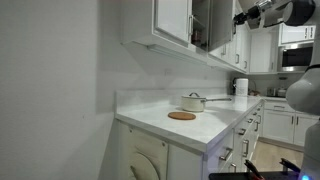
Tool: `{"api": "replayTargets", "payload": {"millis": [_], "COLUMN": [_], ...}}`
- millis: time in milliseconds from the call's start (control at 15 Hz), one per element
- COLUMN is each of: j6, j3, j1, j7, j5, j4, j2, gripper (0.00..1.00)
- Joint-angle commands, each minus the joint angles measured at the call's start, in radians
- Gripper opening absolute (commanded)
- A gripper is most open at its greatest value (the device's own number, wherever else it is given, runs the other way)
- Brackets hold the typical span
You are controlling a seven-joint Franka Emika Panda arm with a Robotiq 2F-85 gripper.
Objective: Open the top right cupboard door
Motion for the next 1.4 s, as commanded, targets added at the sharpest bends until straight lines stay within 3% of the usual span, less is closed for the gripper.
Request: {"api": "replayTargets", "payload": {"millis": [0,867,933,1067,1333], "j6": [-0.03,-0.165,-0.173,-0.176,-0.107], "j3": [-0.025,0.002,0.006,0.008,0.011], "j1": [-0.1,-0.23,-0.239,-0.267,-0.327], "j7": [0.076,0.07,0.07,0.102,0.244], "j5": [-0.009,0.112,0.119,0.109,0.016], "j4": [0.123,0.311,0.323,0.351,0.411], "j2": [0.09,0.226,0.234,0.249,0.284], "gripper": [0.01,0.01,0.27,0.34,0.66]}}
